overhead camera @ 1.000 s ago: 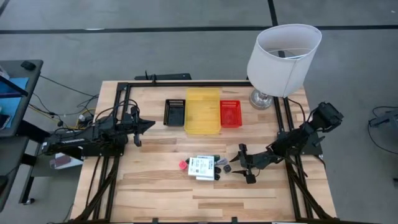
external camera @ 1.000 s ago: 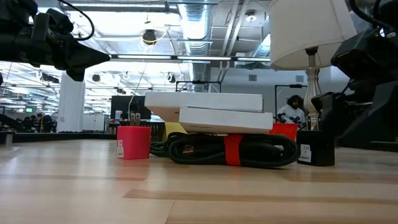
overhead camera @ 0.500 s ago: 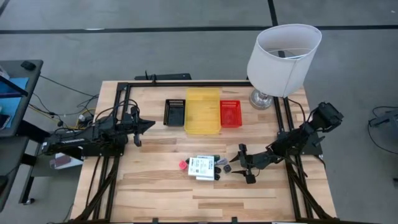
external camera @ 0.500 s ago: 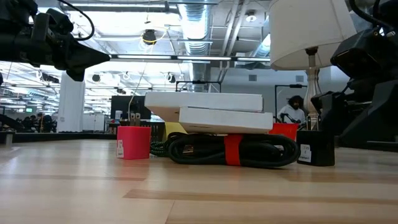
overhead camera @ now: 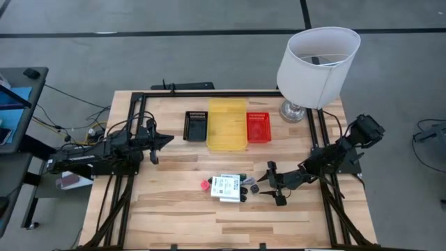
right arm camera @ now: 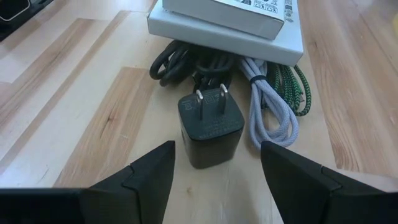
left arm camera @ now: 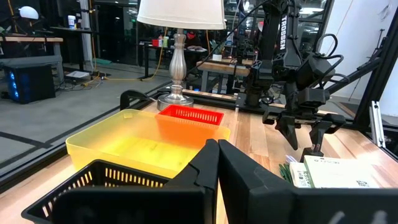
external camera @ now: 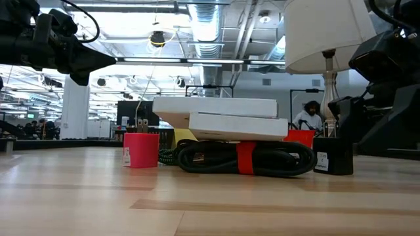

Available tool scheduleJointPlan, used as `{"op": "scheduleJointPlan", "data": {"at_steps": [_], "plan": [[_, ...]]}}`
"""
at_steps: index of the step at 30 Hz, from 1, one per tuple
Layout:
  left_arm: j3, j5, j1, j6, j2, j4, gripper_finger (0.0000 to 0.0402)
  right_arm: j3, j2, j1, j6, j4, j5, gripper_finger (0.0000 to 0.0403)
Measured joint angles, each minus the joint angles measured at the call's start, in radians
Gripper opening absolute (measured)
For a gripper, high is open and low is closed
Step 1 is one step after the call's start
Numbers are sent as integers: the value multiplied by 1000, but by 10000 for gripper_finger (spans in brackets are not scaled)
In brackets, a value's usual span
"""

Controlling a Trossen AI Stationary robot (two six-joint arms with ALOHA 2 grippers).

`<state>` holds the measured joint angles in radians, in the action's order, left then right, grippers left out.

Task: Pick and place items into bin
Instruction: Put the black charger adapter into the red bin

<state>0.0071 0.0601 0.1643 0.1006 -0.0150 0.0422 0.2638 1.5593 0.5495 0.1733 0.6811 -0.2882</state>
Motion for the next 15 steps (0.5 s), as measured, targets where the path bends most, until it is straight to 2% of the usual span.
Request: {"op": "scheduleJointPlan", "data": {"at_steps": [15], "plan": [[0,0,0,0,0,0,0,0,0,-2,-43,1,0,230]]}}
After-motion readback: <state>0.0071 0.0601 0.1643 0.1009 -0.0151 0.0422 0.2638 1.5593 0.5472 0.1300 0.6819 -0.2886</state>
